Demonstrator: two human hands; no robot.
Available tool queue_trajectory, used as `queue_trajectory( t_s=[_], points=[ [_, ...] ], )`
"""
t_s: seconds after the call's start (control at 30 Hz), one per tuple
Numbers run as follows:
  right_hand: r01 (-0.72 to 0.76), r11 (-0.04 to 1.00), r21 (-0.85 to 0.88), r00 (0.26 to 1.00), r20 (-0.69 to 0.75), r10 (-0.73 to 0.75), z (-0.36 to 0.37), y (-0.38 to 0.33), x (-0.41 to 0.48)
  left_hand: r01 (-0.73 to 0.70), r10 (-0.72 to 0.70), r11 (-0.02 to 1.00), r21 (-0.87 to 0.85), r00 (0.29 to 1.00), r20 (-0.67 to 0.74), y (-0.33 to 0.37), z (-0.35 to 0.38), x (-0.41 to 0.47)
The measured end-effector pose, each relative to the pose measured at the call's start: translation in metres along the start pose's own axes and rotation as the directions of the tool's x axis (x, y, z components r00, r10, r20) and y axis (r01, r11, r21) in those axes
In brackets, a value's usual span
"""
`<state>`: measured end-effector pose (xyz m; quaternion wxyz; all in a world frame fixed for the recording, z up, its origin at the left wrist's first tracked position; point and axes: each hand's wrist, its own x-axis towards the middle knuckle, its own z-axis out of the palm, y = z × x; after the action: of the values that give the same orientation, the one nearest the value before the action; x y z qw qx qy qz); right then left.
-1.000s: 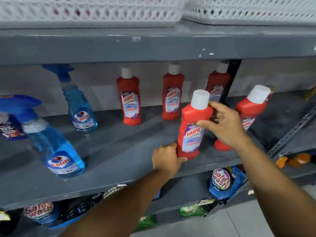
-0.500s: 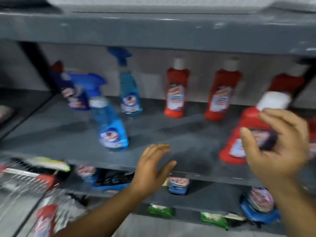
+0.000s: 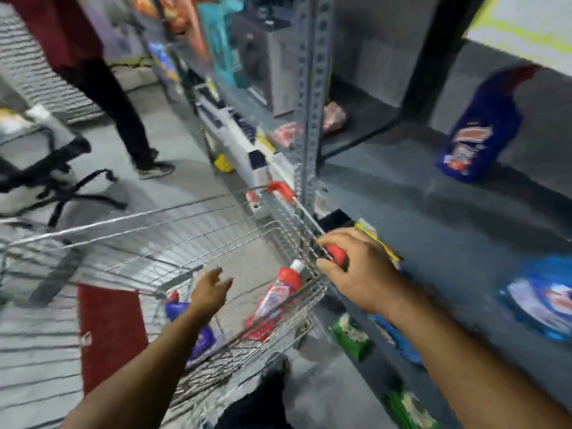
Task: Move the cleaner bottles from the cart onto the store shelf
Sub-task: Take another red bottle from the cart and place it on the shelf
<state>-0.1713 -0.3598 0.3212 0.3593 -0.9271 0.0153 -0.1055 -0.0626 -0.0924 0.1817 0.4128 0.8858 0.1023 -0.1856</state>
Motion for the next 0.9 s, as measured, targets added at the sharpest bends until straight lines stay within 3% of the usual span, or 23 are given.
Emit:
queue_trajectory(
  t_s=[0.07, 0.13, 0.23, 0.3, 0.37, 0.4, 0.47, 0.6, 0.67, 0.8, 0.9],
  points=[
    [-0.142, 0.989, -0.044, 0.968, 0.201, 0.148, 0.050, 0.002, 0.053, 0.177, -0.176, 0.984, 0.004, 0.977, 0.124, -0.029, -0.001, 0.021],
    [-0.340, 0.937, -0.079, 0.866, 0.363, 0.345, 0.098, 0.014, 0.095, 0.292, -0.297, 0.955, 0.056, 0.927, 0.230, -0.057, 0.010, 0.032],
    [-0.534, 0.828, -0.173, 0.726, 0.409, 0.553, 0.186, 0.050, 0.140, 0.399, -0.430, 0.903, 0.162, 0.816, 0.385, -0.098, 0.034, 0.054],
    [-0.708, 0.676, -0.203, 0.572, 0.397, 0.718, 0.238, 0.085, 0.142, 0.396, -0.431, 0.902, 0.175, 0.785, 0.445, -0.110, 0.053, 0.063],
    [-0.876, 0.468, -0.116, 0.386, 0.413, 0.825, 0.284, 0.126, 0.135, 0.362, -0.400, 0.916, 0.173, 0.789, 0.466, -0.116, 0.069, 0.073],
    [-0.908, 0.405, -0.107, 0.332, 0.407, 0.851, 0.310, 0.161, 0.130, 0.335, -0.382, 0.924, 0.184, 0.790, 0.480, -0.120, 0.077, 0.080],
    [-0.919, 0.373, -0.124, 0.305, 0.374, 0.876, 0.369, 0.262, 0.110, 0.257, -0.316, 0.948, 0.186, 0.801, 0.508, -0.122, 0.086, 0.088],
    [-0.957, 0.280, -0.083, 0.233, 0.359, 0.904, 0.403, 0.320, 0.090, 0.292, -0.333, 0.943, 0.158, 0.828, 0.452, -0.119, 0.094, 0.098],
    [-0.965, 0.261, -0.019, 0.240, 0.333, 0.912, 0.375, 0.265, 0.107, 0.347, -0.365, 0.930, 0.124, 0.820, 0.440, -0.121, 0.099, 0.100],
    [-0.940, 0.339, 0.034, 0.332, 0.316, 0.889, 0.330, 0.167, 0.140, 0.475, -0.420, 0.880, -0.016, 0.793, 0.442, -0.123, 0.094, 0.096],
    [-0.886, 0.453, 0.099, 0.458, 0.339, 0.822, 0.304, 0.119, 0.155, 0.457, -0.378, 0.885, -0.082, 0.812, 0.446, -0.115, 0.076, 0.091]
  ],
)
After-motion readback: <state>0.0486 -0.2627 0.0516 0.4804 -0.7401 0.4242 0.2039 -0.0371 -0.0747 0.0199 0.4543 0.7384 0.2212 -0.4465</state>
